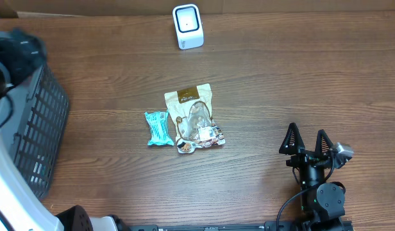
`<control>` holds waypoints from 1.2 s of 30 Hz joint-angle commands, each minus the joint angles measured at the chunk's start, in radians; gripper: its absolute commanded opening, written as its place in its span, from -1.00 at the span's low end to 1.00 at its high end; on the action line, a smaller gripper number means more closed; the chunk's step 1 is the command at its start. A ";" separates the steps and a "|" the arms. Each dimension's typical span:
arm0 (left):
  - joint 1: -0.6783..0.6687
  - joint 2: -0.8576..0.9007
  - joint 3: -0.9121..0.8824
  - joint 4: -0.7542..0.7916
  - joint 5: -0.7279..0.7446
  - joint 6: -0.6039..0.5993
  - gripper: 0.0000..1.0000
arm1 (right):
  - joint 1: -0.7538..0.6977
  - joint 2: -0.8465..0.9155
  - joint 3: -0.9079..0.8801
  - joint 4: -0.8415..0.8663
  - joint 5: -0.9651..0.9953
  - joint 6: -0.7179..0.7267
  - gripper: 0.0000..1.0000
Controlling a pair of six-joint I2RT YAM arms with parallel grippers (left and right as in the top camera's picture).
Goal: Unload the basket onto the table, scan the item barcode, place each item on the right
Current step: 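Release the mint-green wipes pack left of the snack bag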
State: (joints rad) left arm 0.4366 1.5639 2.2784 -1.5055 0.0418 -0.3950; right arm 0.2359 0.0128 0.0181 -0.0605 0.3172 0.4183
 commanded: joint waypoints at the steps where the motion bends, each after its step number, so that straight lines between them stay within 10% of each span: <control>1: 0.099 0.016 -0.050 -0.007 -0.068 -0.070 1.00 | -0.001 -0.010 -0.010 0.005 -0.004 -0.004 1.00; 16: 0.442 0.018 -0.510 0.131 -0.003 0.124 0.99 | -0.001 -0.010 -0.010 0.005 -0.004 -0.004 1.00; 36: 0.462 0.019 -0.918 0.386 -0.066 0.290 1.00 | -0.001 -0.010 -0.010 0.005 -0.004 -0.004 1.00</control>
State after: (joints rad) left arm 0.8978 1.5806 1.3941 -1.1236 -0.0196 -0.1379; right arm 0.2363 0.0128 0.0181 -0.0612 0.3176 0.4183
